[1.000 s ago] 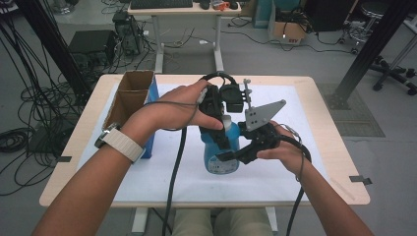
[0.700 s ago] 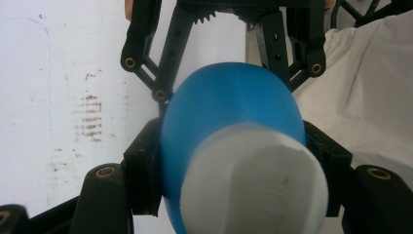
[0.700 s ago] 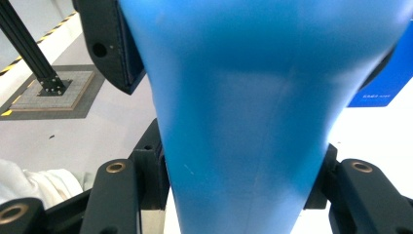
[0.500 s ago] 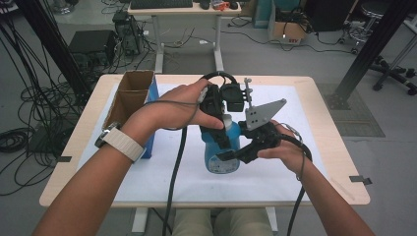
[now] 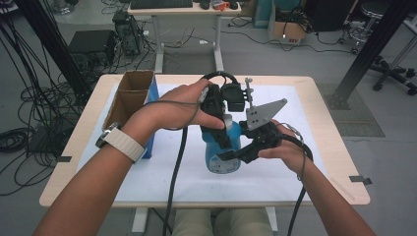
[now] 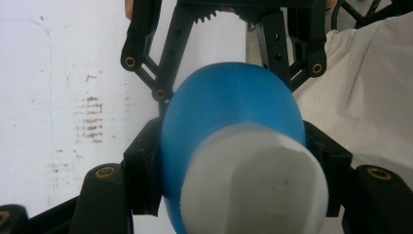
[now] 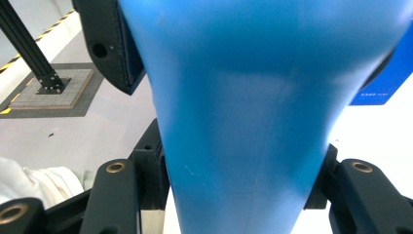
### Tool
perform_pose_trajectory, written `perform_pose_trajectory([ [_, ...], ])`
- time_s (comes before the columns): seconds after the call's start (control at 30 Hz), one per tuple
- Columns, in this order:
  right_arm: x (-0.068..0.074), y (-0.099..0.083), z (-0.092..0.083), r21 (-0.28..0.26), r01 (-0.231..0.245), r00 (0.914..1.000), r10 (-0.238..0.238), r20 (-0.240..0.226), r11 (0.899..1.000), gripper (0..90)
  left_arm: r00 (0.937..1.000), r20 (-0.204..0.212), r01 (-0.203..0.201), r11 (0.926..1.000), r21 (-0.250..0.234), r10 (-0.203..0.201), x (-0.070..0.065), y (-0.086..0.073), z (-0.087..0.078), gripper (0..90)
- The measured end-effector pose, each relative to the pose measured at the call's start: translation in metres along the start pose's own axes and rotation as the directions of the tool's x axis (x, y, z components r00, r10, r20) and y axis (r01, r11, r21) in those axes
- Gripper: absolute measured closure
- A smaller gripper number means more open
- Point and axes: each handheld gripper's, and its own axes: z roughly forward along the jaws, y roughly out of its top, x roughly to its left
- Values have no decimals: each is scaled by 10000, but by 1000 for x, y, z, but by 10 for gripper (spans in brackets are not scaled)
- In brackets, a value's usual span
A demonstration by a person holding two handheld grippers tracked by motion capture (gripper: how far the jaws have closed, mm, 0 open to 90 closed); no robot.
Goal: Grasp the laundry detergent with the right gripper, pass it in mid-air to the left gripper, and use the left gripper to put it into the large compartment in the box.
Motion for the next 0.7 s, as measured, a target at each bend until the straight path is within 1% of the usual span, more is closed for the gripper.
perform_pose_trajectory([
  [0.03,0,0,0,4,10,10000,-10,-16,10000,432,9999,-41,-103,9999,-21,103,1,0,0,376],
  [0.07,0,0,-1,-3,22,10000,-22,-1,10000,433,10000,-47,-37,10000,-32,37,0,0,0,376],
  [0.23,-1,0,-1,-4,23,10000,-23,14,10000,432,10000,-21,-19,10000,-5,19,1,1,0,376],
  [0.3,-1,0,-1,-5,23,10000,-23,21,10000,432,10000,16,-11,9997,-258,12,1,0,2,376],
  [0.37,-1,-1,0,-8,-1,10000,1,-14,10000,432,10000,41,78,9997,-241,-77,1,0,3,376],
  [0.43,-1,-1,0,-25,-7,10000,7,-16,10000,432,10000,-1,56,9996,-269,-56,1,0,3,376],
  [0.5,-1,-1,0,-4,15,10000,-15,-21,10000,432,10000,-54,-11,10000,-36,10,1,0,1,376],
  [0.67,-1,-1,0,-7,17,10000,-17,-22,10000,432,10000,12,-61,10000,-13,61,1,1,1,376],
  [0.7,-1,-1,0,-13,10,10000,-10,-32,10000,432,10000,-56,13,10000,-17,-13,0,1,1,376],
])
